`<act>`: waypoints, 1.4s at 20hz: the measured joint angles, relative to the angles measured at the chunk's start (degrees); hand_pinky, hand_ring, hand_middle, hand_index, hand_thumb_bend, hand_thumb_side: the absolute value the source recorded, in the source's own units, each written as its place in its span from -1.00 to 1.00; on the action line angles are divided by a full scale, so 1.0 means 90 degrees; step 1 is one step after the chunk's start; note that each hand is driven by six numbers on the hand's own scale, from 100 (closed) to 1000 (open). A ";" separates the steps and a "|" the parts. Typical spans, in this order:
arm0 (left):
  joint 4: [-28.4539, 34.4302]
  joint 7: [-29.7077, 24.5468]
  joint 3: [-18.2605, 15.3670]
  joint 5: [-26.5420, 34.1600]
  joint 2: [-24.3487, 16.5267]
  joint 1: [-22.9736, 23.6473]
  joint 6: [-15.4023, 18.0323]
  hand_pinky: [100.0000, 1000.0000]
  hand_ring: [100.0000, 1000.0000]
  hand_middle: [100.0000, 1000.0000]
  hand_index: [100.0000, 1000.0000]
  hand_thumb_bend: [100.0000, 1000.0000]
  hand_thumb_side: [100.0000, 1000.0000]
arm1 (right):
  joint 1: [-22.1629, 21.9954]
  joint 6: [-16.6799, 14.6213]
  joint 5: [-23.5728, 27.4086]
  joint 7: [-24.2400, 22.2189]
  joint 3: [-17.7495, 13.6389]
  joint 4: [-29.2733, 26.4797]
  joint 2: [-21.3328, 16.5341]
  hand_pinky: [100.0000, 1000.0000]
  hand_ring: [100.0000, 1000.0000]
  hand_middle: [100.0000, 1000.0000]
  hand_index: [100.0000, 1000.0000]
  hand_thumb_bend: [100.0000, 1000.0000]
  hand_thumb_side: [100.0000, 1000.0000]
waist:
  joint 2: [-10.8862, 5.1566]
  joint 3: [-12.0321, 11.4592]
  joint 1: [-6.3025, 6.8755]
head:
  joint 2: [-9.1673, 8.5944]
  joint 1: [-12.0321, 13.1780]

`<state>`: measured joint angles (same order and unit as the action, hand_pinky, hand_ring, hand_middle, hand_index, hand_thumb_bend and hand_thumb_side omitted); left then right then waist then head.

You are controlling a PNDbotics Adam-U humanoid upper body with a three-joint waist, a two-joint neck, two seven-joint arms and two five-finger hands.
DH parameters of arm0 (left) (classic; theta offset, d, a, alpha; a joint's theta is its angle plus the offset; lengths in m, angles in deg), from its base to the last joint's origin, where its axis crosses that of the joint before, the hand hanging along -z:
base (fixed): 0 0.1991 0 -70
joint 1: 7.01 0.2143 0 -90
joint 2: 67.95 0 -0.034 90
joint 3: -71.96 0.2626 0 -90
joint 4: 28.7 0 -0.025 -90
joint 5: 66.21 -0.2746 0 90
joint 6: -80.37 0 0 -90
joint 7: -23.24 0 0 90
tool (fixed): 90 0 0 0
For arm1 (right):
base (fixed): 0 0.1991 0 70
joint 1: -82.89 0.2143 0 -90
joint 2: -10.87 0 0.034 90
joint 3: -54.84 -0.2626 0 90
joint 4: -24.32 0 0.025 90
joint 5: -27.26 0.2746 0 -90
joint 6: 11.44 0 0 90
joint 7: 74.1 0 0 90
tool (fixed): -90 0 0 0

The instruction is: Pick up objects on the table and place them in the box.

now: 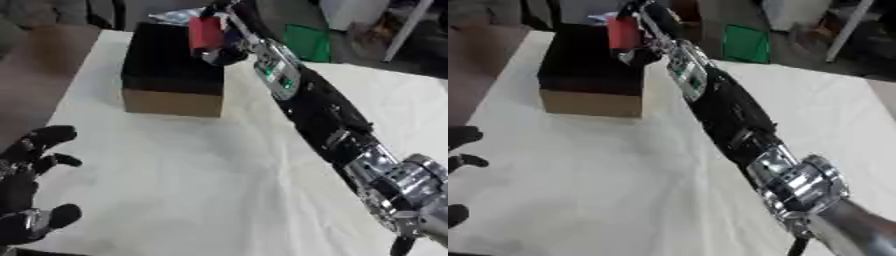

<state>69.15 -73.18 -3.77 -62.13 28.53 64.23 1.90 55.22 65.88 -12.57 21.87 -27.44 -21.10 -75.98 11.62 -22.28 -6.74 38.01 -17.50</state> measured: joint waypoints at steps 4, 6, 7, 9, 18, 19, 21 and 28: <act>0.0005 -0.0003 0.0000 0.0001 0.0029 -0.0002 -0.0001 0.11 0.63 0.45 0.41 1.00 -0.24 | -0.0039 0.0007 -0.0241 -0.0016 0.0011 0.0123 0.0129 1.00 0.78 0.49 0.57 -0.07 -0.89 | 0.0000 -0.0001 0.0020 | -0.0033 0.0029; 0.0006 -0.0003 0.0000 0.0001 0.0048 -0.0002 -0.0001 0.11 0.63 0.45 0.41 1.00 -0.23 | -0.0040 0.0017 -0.0326 -0.0021 0.0010 0.0166 0.0161 1.00 0.82 0.58 0.65 0.01 -0.82 | 0.0001 0.0000 0.0029 | -0.0037 0.0033; 0.0007 -0.0003 0.0000 0.0001 0.0048 -0.0002 -0.0001 0.11 0.63 0.45 0.41 1.00 -0.23 | -0.0041 0.0019 -0.0364 -0.0019 0.0010 0.0180 0.0164 1.00 0.83 0.63 0.69 0.08 -0.76 | 0.0002 0.0001 0.0030 | -0.0037 0.0034; 0.0018 -0.0003 0.0000 0.0001 0.0048 -0.0002 -0.0001 0.11 0.63 0.45 0.41 1.00 -0.23 | -0.0048 0.0016 -0.0419 -0.0016 0.0009 0.0192 0.0175 1.00 0.86 0.70 0.74 0.14 -0.74 | 0.0006 0.0009 0.0032 | -0.0037 0.0038; 0.0034 0.0001 -0.0004 0.0001 0.0048 0.0002 -0.0002 0.11 0.63 0.45 0.41 1.00 -0.23 | -0.0131 -0.0065 -0.0245 0.0045 0.0008 0.0146 0.0210 0.98 0.95 0.85 0.82 0.00 -0.81 | 0.0028 0.0164 0.0071 | -0.0037 0.0106; 0.0034 0.0004 -0.0005 0.0001 0.0048 0.0004 -0.0002 0.11 0.63 0.45 0.41 1.00 -0.23 | -0.0152 -0.0071 -0.0146 0.0041 0.0010 0.0094 0.0208 0.97 0.95 0.84 0.81 -0.05 -0.83 | 0.0028 0.0199 0.0077 | -0.0037 0.0120; 0.0034 0.0016 -0.0009 0.0001 0.0048 0.0016 -0.0009 0.11 0.63 0.45 0.41 1.00 -0.24 | -0.0206 -0.0082 0.0132 0.0026 0.0032 -0.0091 0.0165 0.94 0.94 0.82 0.79 -0.08 -0.87 | 0.0028 0.0297 0.0107 | -0.0036 0.0150; 0.0032 0.0152 -0.0137 -0.0032 0.0047 0.0157 -0.0013 0.11 0.63 0.45 0.41 1.00 -0.27 | -0.0536 0.0029 0.1637 -0.0295 0.0285 -0.1387 -0.0317 0.62 0.86 0.73 0.77 -0.30 -0.90 | -0.0005 0.0768 0.0185 | -0.0024 0.0315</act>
<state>69.43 -71.81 -5.01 -62.42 28.96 65.63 1.78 50.40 66.15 2.16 19.21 -24.88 -33.58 -78.84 11.57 -15.37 -5.07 37.79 -14.66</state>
